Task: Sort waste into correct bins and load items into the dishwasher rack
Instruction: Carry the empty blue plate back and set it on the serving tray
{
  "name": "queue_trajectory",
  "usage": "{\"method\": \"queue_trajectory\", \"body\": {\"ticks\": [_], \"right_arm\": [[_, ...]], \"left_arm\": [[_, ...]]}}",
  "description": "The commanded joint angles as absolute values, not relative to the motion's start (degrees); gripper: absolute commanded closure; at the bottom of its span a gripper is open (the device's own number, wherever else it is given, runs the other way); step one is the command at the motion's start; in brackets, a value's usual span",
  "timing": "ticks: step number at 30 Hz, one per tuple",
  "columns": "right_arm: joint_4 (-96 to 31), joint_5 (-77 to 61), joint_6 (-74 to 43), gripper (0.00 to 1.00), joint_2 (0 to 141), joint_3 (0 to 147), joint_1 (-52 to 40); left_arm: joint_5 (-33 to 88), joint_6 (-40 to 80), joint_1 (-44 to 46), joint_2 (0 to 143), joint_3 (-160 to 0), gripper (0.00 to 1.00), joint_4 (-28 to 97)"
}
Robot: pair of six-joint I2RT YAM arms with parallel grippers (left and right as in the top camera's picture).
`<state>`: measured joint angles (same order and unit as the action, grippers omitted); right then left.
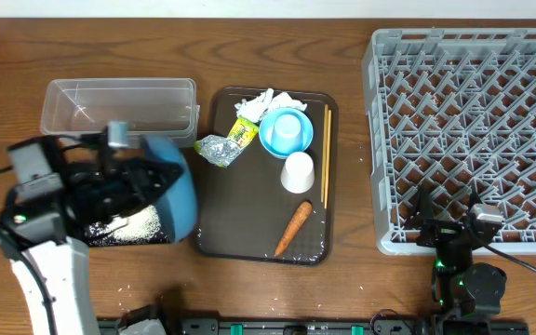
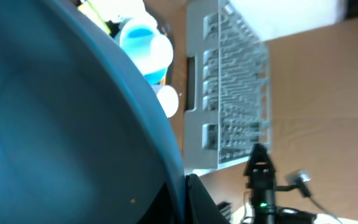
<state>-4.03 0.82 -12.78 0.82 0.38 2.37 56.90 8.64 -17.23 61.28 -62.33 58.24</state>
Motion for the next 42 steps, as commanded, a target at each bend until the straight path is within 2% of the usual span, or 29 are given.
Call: {"method": "queue_trajectory", "body": {"ticks": [1,6,10,17,25,36,39,42], "right_arm": [[-4.3,0.6,-12.3,0.01,0.4,0.3,3.4],[-4.3,0.6,-12.3,0.01,0.4,0.3,3.4],[-4.3,0.6,-12.4,0.01,0.4,0.3,3.4],[-4.3,0.6,-12.3,0.01,0.4,0.3,3.4],[-4.3,0.6,-12.4,0.01,0.4,0.3,3.4],[-4.3,0.6,-12.3,0.01,0.4,0.3,3.4],[-4.3,0.6,-12.3,0.01,0.4,0.3,3.4],[-4.3,0.6,-12.3,0.01,0.4,0.3,3.4]], "left_arm": [[46.7,17.0,-9.0,59.6,-63.1,0.94,55.5],[31.9,23.8,5.6,60.9,-63.1,0.93,52.5],[25.0,24.5,15.7,63.8,-63.1,0.93,52.2],[16.8,27.7,27.2,72.7,-63.1,0.93,48.1],[16.8,27.7,32.7,83.2,-63.1,0.93,41.3],[14.2,27.7,33.1,91.5,-63.1,0.92,40.2],[14.0,27.7,33.1,92.1,-63.1,0.84,40.1],[14.1,27.8,33.2,92.1,-63.1,0.83,40.0]]}}
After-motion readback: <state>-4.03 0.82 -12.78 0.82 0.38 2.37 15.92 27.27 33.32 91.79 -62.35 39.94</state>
